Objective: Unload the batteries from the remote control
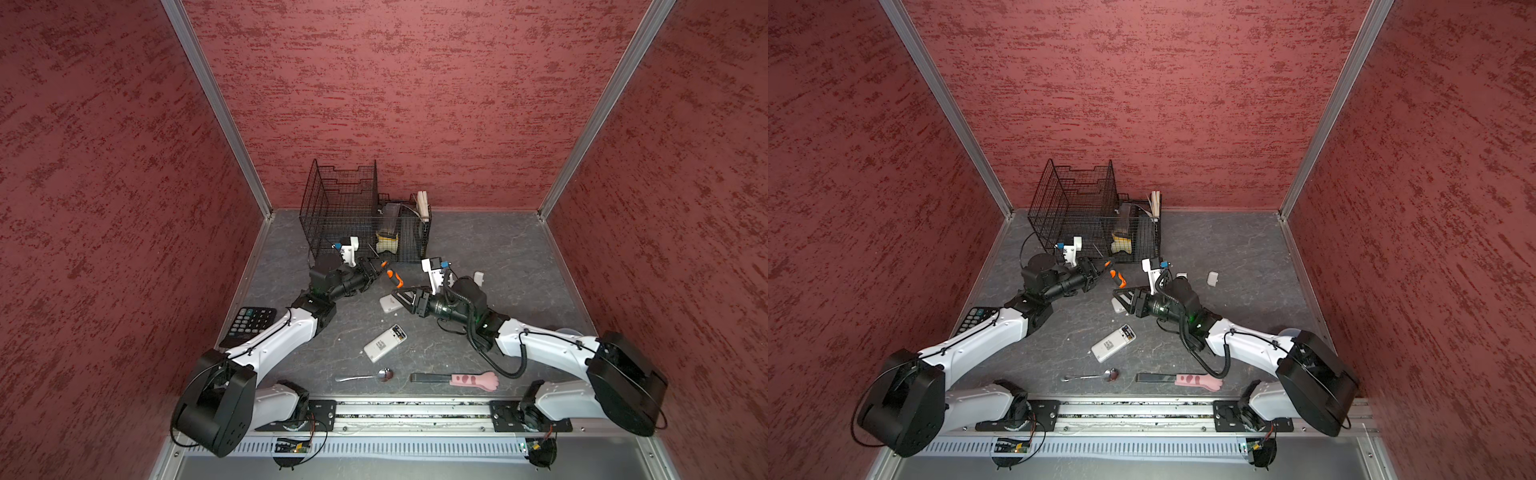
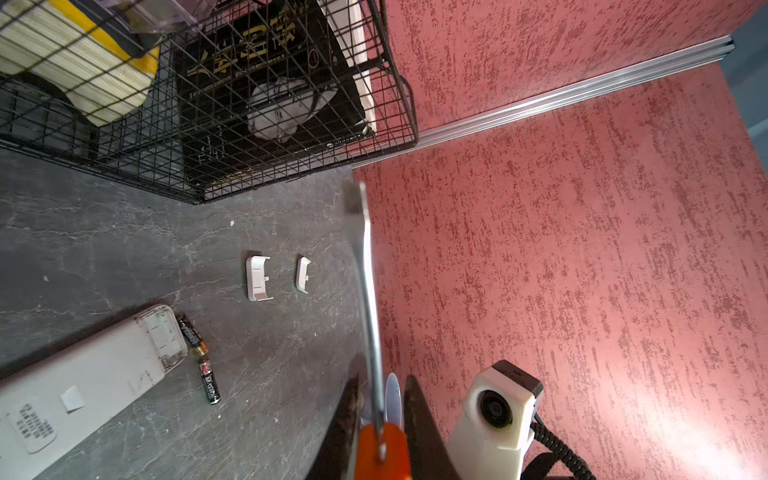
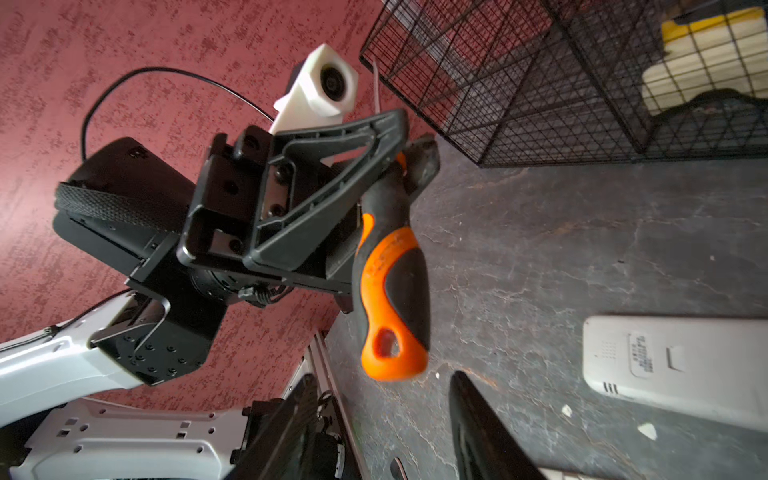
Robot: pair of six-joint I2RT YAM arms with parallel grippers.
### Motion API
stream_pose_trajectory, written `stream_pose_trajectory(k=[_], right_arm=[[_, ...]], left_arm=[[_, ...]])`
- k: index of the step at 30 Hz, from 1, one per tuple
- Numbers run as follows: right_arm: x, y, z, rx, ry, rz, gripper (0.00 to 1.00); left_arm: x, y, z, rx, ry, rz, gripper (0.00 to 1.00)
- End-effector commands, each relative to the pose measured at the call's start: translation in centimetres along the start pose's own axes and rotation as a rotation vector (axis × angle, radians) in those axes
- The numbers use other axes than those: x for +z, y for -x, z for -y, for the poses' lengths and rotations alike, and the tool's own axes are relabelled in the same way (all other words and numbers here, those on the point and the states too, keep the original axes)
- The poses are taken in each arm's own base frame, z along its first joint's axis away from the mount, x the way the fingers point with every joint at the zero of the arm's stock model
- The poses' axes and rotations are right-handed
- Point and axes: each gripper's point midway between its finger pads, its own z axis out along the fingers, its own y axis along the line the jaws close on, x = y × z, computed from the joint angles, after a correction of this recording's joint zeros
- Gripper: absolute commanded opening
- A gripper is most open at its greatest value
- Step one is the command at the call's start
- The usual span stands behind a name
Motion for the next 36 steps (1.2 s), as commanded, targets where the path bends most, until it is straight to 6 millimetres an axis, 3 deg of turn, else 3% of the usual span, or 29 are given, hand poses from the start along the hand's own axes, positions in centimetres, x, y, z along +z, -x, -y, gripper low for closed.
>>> stream_pose_trajectory(k=[1,15,28,36], right_arm=[[0.1,2.3,-1.5,0.026,0.058,0.124,0.53],[1.3,4.1,-1.1,0.026,0.031,0.199,0.53],[3.3,4.9,-1.1,0.046,0.063,0.222,0.36],[3.2,5.4,-1.2,0.036,0.057,0.245,0.35]], left_arm=[[-0.4,0.6,1.5,0.009,-0.024,0.03,0.0],[-0.5,-0.1,2.5,0.021,-0.026,0.014,0.0],[-0.2,-0.8,2.2,0.022,-0.021,-0.003,0.0],[-0.1,-1.1,1.8,0.018,-0.014,-0.015,0.0]])
